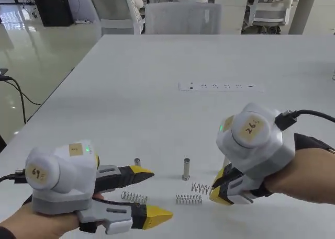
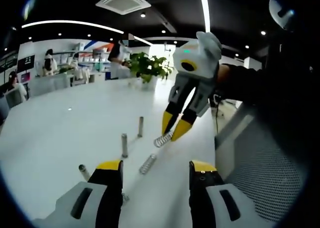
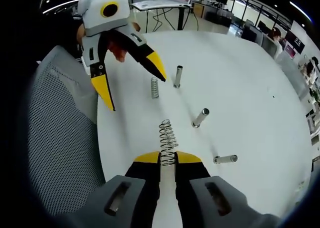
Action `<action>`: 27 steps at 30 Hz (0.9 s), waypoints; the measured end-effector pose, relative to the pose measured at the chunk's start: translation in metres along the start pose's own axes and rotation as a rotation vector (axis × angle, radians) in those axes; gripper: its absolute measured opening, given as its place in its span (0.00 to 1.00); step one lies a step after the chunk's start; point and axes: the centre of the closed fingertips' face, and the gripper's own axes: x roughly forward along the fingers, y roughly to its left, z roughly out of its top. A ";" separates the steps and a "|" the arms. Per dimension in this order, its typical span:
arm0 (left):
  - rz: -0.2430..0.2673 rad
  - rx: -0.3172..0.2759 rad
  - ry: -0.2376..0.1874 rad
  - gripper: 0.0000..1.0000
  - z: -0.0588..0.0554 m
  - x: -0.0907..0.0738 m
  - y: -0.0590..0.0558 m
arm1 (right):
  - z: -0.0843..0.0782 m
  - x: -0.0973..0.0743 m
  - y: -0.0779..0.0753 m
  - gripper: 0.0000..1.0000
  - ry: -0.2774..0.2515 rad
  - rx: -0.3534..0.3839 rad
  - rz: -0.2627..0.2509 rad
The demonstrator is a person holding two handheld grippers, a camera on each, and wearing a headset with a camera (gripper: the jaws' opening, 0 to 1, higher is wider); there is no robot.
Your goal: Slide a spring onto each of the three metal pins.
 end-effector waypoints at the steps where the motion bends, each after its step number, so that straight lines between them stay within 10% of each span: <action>1: -0.004 0.000 0.000 0.47 0.000 0.001 0.000 | 0.002 0.000 0.002 0.07 -0.002 -0.008 0.004; 27: -0.083 0.046 -0.002 0.27 0.003 0.013 -0.020 | 0.022 0.002 0.025 0.07 -0.017 -0.134 0.074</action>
